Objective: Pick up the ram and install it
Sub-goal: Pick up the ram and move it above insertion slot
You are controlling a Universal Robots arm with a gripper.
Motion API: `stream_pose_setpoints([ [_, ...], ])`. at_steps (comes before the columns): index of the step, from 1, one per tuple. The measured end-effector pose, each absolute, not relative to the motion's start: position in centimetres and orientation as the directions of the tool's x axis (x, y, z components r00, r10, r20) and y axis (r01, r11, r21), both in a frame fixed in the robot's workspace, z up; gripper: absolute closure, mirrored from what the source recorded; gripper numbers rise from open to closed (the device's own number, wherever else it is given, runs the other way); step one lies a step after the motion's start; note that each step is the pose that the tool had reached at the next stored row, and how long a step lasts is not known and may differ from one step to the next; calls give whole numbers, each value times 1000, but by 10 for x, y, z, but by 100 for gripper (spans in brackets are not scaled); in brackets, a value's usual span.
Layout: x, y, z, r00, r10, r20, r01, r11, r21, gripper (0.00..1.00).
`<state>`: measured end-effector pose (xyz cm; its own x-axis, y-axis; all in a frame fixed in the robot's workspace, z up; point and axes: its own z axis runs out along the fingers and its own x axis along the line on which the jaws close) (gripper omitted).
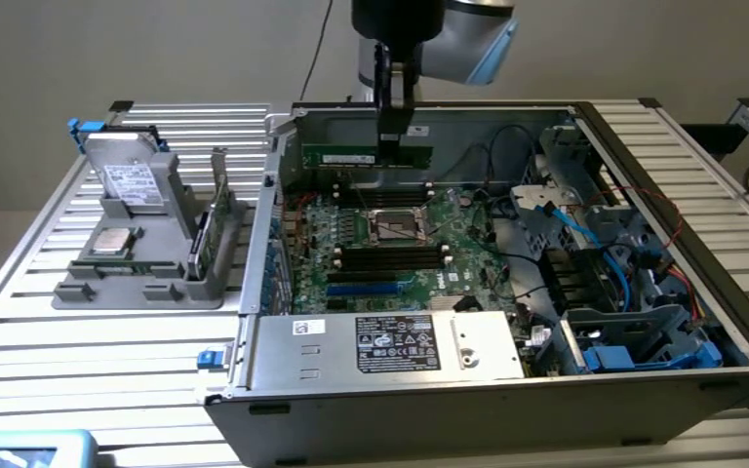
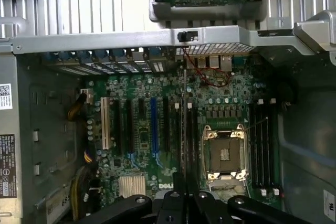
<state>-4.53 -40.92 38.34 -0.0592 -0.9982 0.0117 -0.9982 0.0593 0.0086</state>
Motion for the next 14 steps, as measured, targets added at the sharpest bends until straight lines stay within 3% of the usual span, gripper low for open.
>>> stream_pose_setpoints([
  [14, -27, -384, 375, -49, -999, 9, -999, 49, 8, 88],
])
